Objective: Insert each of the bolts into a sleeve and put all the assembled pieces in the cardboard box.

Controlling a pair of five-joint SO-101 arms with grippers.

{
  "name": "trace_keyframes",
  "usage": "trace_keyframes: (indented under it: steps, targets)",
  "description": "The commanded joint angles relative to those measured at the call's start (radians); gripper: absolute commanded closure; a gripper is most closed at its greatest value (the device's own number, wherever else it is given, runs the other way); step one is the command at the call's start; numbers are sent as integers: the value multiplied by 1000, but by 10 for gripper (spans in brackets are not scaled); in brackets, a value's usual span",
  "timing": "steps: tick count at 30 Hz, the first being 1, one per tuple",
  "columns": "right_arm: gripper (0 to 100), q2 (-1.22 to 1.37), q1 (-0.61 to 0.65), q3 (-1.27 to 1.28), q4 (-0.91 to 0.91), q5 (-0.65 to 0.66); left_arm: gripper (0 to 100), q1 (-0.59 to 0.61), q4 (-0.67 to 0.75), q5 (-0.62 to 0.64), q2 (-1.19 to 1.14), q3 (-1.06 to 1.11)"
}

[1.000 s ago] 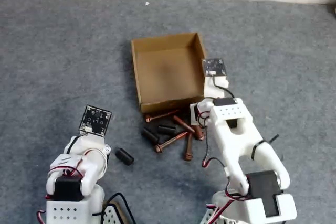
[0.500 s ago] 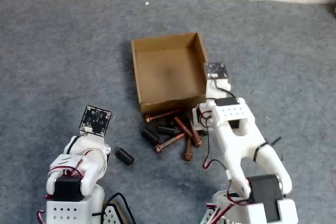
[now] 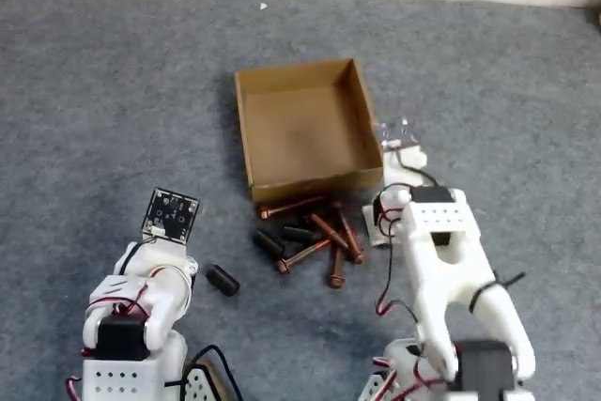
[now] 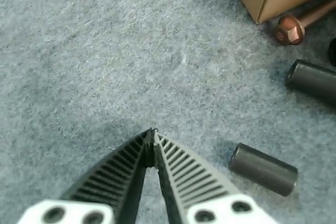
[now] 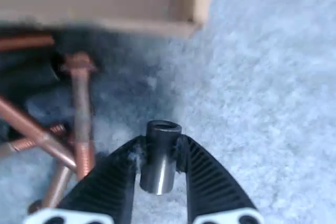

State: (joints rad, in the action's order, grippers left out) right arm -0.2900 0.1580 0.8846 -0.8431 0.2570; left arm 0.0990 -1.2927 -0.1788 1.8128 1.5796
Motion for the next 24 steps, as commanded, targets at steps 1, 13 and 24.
trace_keyframes:
  steps: [1, 13, 24]
  targets:
    - [945, 73, -13, -19, -2, 15, 992, 5, 25, -18, 4, -5]
    - [917, 120, -10, -79, -71, -38, 992, 5, 26, -18, 4, -5]
    - [994, -242, -13, -77, -240, -49, 992, 5, 29, -18, 4, -13]
